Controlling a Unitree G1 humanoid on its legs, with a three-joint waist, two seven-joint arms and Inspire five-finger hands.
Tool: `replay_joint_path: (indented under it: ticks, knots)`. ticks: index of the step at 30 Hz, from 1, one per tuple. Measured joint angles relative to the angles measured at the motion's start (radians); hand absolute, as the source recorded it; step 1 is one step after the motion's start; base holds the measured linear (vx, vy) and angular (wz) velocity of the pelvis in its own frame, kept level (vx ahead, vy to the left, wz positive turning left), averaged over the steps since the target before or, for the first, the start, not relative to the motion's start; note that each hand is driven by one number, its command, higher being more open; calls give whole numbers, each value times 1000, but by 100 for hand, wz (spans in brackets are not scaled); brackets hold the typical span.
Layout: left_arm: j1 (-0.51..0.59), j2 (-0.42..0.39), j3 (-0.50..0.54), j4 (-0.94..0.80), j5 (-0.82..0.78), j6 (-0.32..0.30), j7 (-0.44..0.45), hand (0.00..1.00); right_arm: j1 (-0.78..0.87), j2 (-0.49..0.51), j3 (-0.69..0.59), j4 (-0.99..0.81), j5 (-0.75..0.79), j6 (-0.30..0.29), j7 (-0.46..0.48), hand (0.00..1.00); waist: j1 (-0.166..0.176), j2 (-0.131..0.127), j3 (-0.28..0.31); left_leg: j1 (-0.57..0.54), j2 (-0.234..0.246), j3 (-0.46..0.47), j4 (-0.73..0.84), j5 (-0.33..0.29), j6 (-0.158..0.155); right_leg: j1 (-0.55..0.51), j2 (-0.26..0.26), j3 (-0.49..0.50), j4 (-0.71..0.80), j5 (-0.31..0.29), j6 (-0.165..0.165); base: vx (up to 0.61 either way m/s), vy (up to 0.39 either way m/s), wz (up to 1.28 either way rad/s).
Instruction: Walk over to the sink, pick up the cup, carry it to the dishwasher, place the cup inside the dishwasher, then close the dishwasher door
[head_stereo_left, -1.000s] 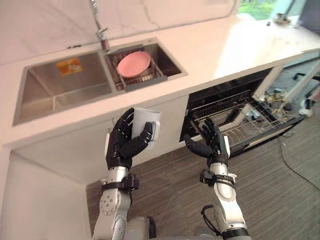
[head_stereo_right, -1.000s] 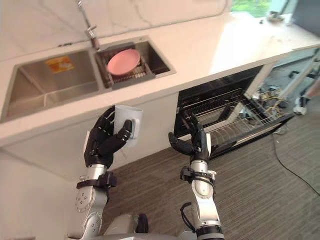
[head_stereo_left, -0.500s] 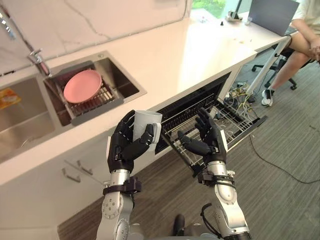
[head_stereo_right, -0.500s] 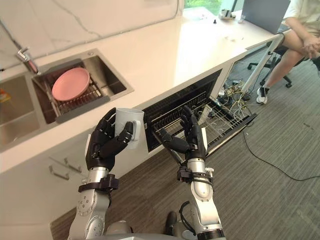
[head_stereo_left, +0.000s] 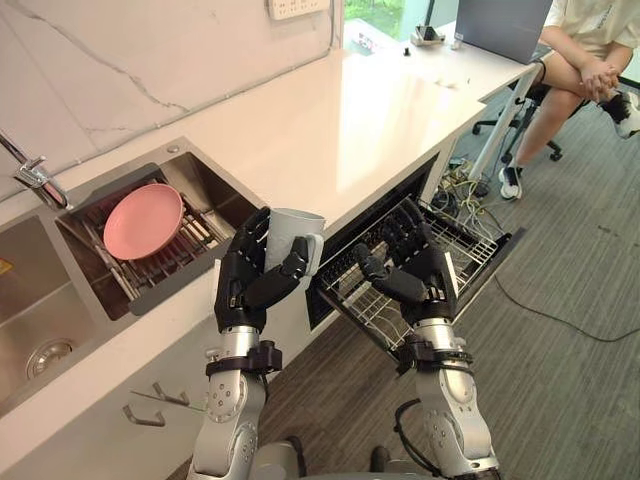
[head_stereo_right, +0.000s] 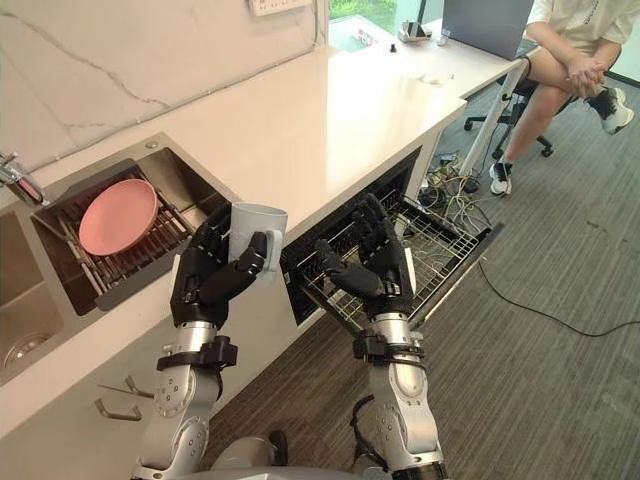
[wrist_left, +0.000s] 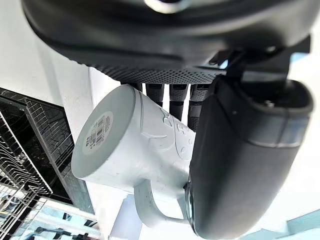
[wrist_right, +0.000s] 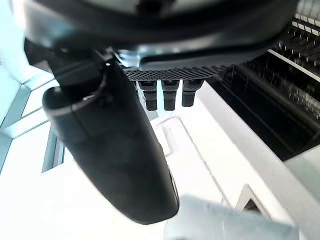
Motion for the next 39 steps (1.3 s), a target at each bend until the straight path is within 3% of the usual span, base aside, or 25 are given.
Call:
replay_joint_path:
  ticks: [5,11,17,21,30,39]
  knots:
    - [1,0,-27,0,18,4,1,30,28,6,18,-56,117,0,18,90,-9,-23,-19,28,-3,16,-37,10,-4,6,-1,16,-11,4,6,36,-13,-10]
    - [1,0,-50,0,18,7,-3,30,44,6,35,-60,228,0,43,90,-13,-26,-49,65,-8,29,-101,35,-5,8,0,28,-14,6,7,1,-20,-7]
    - [1,1,-80,1,18,8,-9,30,49,6,81,-50,234,0,45,90,-12,-27,-50,90,-17,32,-175,73,0,5,-1,29,-20,10,13,-31,-18,0]
    - [4,2,-104,1,16,9,-17,30,49,5,99,-6,234,1,43,90,-13,-27,-80,103,-24,30,-235,113,-6,-8,-1,26,-23,12,16,-1,-3,1]
    - [4,19,-120,13,15,20,-17,30,41,5,101,16,233,1,24,90,-13,-28,-110,117,-31,25,-293,150,-1,-17,-4,21,-24,17,25,-9,1,2]
    - [1,65,-203,48,-3,45,-27,30,-21,-28,121,53,262,5,3,90,-15,-30,-119,129,-42,21,-338,186,11,-24,-17,19,-24,25,37,-42,13,2]
